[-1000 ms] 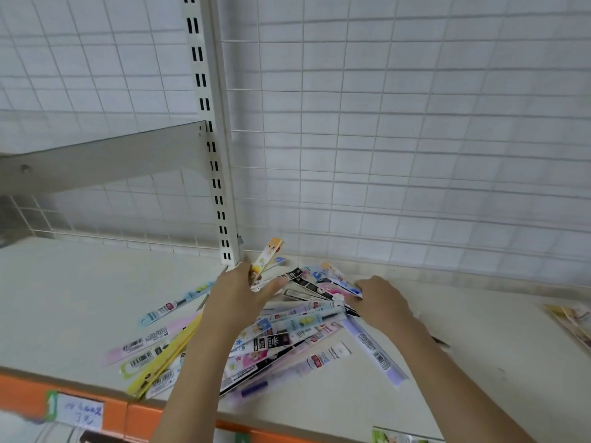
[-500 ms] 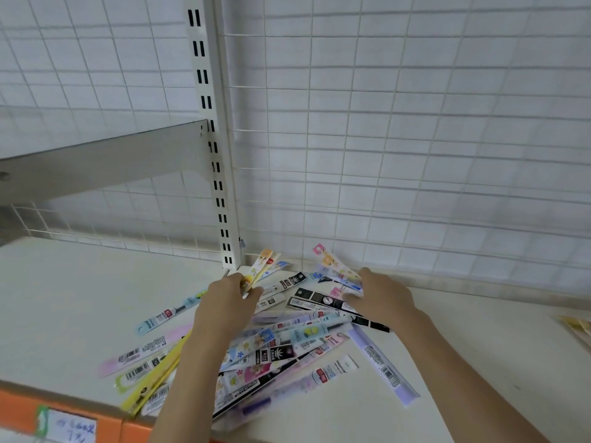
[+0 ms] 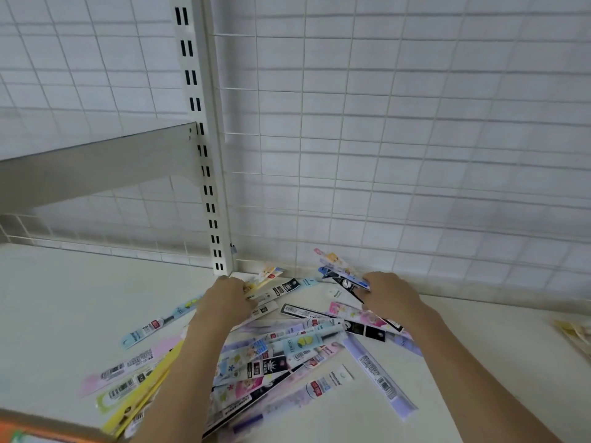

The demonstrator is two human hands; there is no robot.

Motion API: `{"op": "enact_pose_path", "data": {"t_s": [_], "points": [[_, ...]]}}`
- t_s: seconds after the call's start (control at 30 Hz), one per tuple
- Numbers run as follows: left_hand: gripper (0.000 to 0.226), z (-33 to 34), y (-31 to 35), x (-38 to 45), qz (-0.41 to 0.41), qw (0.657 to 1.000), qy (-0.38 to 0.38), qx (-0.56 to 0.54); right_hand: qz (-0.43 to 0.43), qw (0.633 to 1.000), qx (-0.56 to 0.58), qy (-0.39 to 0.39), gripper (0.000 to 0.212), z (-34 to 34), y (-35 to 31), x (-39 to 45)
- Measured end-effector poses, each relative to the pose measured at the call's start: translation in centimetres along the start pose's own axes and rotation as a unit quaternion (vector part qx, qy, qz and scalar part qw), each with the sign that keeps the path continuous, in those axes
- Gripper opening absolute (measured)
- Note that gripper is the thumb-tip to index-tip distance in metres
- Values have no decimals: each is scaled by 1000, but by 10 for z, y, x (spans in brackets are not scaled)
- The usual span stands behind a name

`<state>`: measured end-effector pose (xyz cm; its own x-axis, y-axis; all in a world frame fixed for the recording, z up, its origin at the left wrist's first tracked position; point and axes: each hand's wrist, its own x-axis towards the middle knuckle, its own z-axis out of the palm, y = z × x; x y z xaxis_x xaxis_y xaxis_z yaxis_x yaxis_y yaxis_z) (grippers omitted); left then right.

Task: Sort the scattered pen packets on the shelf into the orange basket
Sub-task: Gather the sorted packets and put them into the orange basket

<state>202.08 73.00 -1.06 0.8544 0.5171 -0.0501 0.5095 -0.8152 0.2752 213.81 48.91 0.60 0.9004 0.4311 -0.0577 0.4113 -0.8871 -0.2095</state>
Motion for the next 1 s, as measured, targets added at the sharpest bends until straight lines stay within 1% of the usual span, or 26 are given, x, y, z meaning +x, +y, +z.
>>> {"op": "enact_pose_path", "data": {"t_s": [0.1,0.17,0.3,0.33,0.43,0.53,0.63,0.7,0.77,0.83,0.9,1.0], "points": [[23,4,6,4,11,1000,-15,5,9,1000,17,0,15,-8,6,3],[23,6,9,5,16,1000,-19,6,16,1000,23,-9,17,-11,8,2],[18,4,12,8,23,999,-19,13,29,998,61,-22,43,-12,13,-3],[17,3,12,9,24,999,-19,17,28,998,57,-27,43,-12,15,-4],[19,-2,16,11,56,998,-25,26,29,997,56,-33,32,-12,18,-4],[18,-8,24,12,99,994,-31,-18,28,995,81,-41,26,-17,18,-6],[4,-14,31,13,130,986,-31,-96,21,993,108,-34,23,-20,23,-6],[7,-17,36,11,151,982,-28,-113,13,995,88,-33,20,-20,27,-6],[10,-20,41,9,166,980,-23,-107,10,997,65,-50,20,-20,30,-9],[3,-23,46,5,166,979,-22,-116,20,993,81,-77,29,-19,32,-12],[9,-26,47,0,160,977,-26,-135,25,991,95,-92,38,-15,35,-14],[19,-29,44,-9,129,973,-39,-185,8,987,108,-115,34,-6,37,-16]]}}
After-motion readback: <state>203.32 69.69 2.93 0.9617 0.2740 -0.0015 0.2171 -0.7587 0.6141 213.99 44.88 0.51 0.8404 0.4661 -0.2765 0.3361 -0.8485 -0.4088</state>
